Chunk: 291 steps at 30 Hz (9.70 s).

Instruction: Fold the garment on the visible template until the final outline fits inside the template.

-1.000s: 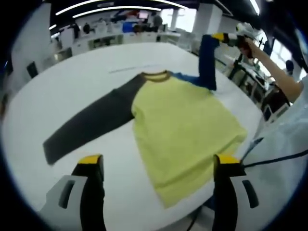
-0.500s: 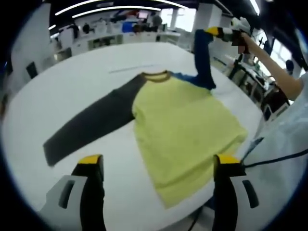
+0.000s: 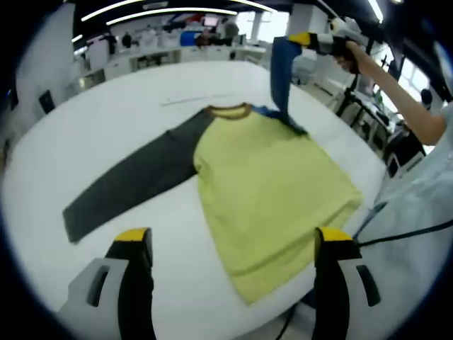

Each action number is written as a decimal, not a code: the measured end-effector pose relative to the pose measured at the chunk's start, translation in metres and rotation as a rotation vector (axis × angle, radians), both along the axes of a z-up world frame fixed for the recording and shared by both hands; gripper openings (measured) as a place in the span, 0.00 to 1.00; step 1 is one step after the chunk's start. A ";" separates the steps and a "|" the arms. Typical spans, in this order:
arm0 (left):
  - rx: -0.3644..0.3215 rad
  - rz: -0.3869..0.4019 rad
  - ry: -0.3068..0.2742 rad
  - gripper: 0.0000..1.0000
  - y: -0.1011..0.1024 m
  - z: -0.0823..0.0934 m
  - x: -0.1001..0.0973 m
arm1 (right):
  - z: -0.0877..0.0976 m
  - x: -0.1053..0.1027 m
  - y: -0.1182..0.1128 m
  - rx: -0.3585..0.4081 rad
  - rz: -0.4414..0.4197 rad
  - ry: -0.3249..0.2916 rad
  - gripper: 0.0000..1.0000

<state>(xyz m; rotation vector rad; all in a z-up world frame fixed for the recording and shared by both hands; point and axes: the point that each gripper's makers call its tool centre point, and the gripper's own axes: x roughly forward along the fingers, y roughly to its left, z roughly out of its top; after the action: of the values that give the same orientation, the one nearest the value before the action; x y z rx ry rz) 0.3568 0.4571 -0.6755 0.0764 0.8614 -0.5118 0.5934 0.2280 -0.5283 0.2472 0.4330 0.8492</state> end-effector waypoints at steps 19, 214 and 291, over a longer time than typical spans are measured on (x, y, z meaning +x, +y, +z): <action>-0.004 0.012 0.014 0.90 0.004 -0.004 -0.006 | -0.026 -0.021 0.039 -0.027 0.090 0.065 0.02; -0.032 0.078 0.033 0.91 0.035 -0.016 -0.002 | -0.173 -0.036 0.131 -0.361 0.290 0.038 1.00; -0.012 0.025 -0.065 0.99 0.002 0.021 -0.030 | -0.124 -0.156 -0.009 -0.410 0.070 -0.071 1.00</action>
<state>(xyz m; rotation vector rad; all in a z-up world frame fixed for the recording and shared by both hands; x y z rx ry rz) 0.3265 0.4586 -0.6549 0.0714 0.7949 -0.4887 0.4375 0.2191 -0.6522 -0.1768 0.5400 0.8157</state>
